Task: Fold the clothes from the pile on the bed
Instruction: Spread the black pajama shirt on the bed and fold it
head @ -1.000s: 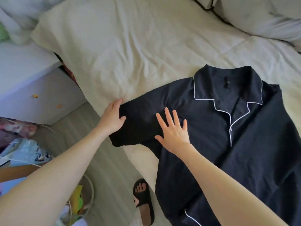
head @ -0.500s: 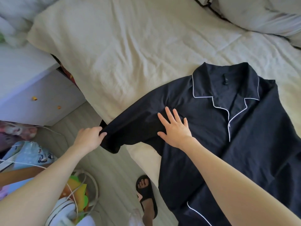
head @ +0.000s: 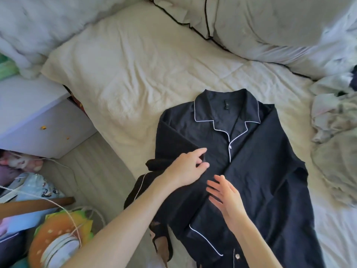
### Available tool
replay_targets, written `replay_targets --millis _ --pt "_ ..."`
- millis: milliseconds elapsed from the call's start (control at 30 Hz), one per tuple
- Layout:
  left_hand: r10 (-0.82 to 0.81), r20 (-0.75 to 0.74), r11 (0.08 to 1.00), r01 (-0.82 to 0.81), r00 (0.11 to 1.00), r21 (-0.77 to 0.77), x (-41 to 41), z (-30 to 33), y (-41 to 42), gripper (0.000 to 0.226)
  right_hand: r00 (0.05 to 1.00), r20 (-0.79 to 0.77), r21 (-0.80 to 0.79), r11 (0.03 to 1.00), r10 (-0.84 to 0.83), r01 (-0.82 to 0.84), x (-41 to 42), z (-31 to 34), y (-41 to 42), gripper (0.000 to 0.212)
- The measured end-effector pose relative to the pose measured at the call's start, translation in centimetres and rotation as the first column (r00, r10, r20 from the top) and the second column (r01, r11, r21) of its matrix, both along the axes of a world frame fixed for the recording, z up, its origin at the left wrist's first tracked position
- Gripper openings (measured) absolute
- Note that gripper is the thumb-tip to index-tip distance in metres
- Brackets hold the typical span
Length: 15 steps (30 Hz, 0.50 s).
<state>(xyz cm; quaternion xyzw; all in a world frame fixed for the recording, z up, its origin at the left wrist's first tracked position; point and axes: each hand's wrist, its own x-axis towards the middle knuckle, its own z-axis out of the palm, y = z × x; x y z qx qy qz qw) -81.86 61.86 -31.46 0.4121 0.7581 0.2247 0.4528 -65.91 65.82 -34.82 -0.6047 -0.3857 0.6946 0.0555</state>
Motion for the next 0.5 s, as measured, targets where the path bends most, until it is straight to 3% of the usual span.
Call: replay_targets --millis 67,167,233,367,500 --pt "-0.036 0.028 0.998 0.037 0.999 -0.043 3.2 -1.7 0.9 0.058 0.999 0.039 -0.040 0.998 0.039 -0.037 2.5 -0.6 0.8 0.029" --pt "-0.081 -0.239 0.992 0.054 0.968 -0.114 5.7 -5.4 -0.4 0.066 0.981 0.090 -0.097 0.982 0.174 -0.165 5.2 -2.0 1.7 0.035" --pt "-0.039 -0.395 0.984 -0.033 0.918 -0.175 5.7 -7.6 -2.5 0.072 0.953 0.121 -0.103 0.959 0.276 -0.265 6.7 -3.0 2.2 0.037" --pt "0.017 -0.486 0.923 -0.200 0.874 -0.328 4.1 -10.7 -6.3 0.088 0.869 0.166 -0.046 0.884 0.465 -0.465 8.0 -4.3 1.9 0.045" --pt "-0.004 -0.600 0.923 -0.228 0.800 -0.310 2.2 -11.7 -6.4 0.092 0.791 0.201 0.048 0.801 0.578 -0.597 8.7 -5.2 1.6 0.044"
